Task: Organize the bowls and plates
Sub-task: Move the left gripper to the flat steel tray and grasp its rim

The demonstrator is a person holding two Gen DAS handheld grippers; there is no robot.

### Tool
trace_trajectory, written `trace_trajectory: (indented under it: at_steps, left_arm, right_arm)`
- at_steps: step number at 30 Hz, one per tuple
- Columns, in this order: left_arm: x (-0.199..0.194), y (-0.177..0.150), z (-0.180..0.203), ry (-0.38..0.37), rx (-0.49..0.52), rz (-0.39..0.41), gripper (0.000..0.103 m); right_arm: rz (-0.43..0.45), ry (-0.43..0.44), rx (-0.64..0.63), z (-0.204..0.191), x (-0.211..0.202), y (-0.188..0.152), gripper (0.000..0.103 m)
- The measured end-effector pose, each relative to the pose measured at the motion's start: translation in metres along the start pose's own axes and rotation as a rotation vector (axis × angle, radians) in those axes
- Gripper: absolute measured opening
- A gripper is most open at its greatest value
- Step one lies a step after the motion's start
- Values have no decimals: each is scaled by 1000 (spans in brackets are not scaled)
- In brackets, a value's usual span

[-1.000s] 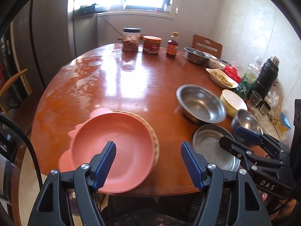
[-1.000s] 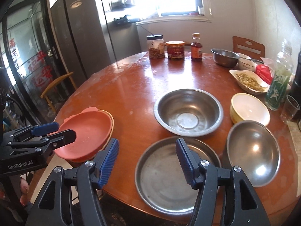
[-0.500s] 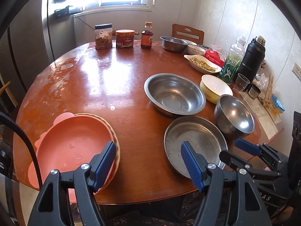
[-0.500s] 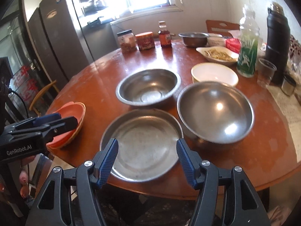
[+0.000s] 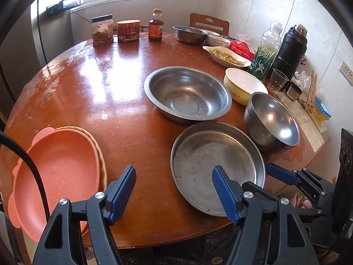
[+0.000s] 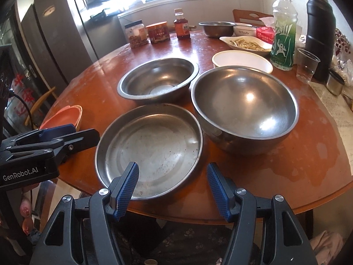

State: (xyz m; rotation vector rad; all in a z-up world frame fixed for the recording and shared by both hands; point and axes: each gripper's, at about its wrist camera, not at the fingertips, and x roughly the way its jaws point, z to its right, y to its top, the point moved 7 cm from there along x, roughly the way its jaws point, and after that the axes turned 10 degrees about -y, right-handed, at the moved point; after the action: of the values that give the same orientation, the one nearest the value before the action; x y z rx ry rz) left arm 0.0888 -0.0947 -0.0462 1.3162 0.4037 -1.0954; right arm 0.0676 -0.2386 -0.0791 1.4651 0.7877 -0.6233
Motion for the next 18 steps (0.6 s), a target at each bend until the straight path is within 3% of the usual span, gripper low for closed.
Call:
trace_trajectory:
  at_steps: [5,11,18]
  left_arm:
    - [13,1,-3,-1,-2,-29,71]
    - [26,-1,6,-9,29,-58,71]
    - [42,-2,3,-32,-3,-91,51]
  right_arm:
    - [-16,-8,-9,-2,8,-2,65]
    - [-14,-14,-19,-2,14,-1,52]
    - [-4,-16,-30,-1,15,1,45]
